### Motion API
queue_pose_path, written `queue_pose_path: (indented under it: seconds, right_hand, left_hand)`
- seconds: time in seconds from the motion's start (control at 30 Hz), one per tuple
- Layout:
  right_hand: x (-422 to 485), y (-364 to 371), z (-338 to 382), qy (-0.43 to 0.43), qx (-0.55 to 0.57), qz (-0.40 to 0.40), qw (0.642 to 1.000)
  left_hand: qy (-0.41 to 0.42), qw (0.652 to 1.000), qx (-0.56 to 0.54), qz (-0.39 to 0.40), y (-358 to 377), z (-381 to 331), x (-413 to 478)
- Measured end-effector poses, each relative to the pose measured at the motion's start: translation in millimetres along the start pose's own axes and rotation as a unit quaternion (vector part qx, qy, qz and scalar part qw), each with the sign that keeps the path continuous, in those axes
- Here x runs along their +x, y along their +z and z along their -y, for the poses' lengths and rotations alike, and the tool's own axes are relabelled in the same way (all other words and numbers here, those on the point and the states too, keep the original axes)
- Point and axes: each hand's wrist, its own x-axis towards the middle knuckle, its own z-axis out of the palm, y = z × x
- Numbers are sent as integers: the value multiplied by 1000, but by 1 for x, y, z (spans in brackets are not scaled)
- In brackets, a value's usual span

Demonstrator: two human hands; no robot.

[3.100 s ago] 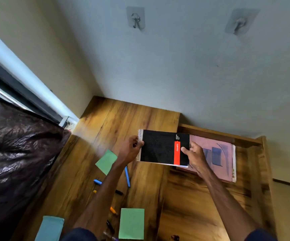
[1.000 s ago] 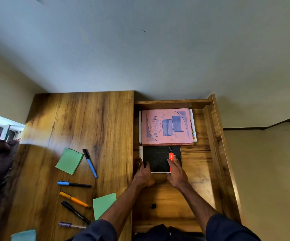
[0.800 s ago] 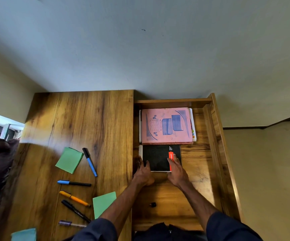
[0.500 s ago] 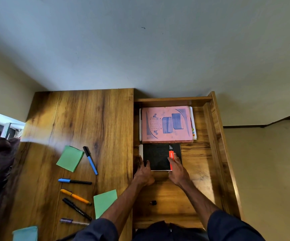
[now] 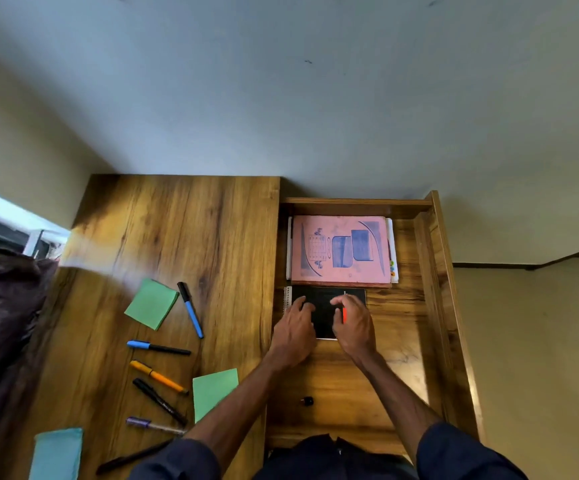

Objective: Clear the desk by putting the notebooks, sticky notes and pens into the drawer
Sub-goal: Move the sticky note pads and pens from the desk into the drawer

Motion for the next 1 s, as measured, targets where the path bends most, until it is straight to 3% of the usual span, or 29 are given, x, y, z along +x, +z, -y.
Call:
queue_pose_path:
  seconds: [0.1, 0.37, 0.87, 1.0]
  right_hand:
    - [13, -3, 34, -41, 47, -22, 998]
    - [27, 25, 116, -154, 90, 18, 984]
    - [-27, 96, 186, -279, 29, 203, 938]
    - [-34, 103, 193, -299, 32, 242, 923]
  left_hand:
    - [35, 994, -33, -103, -25, 2, -9]
    - [-43, 951, -84, -295, -83, 63, -44]
    - [-216, 847, -202, -441, -82, 162, -119]
    - [-253, 840, -211, -432, -77, 176, -141]
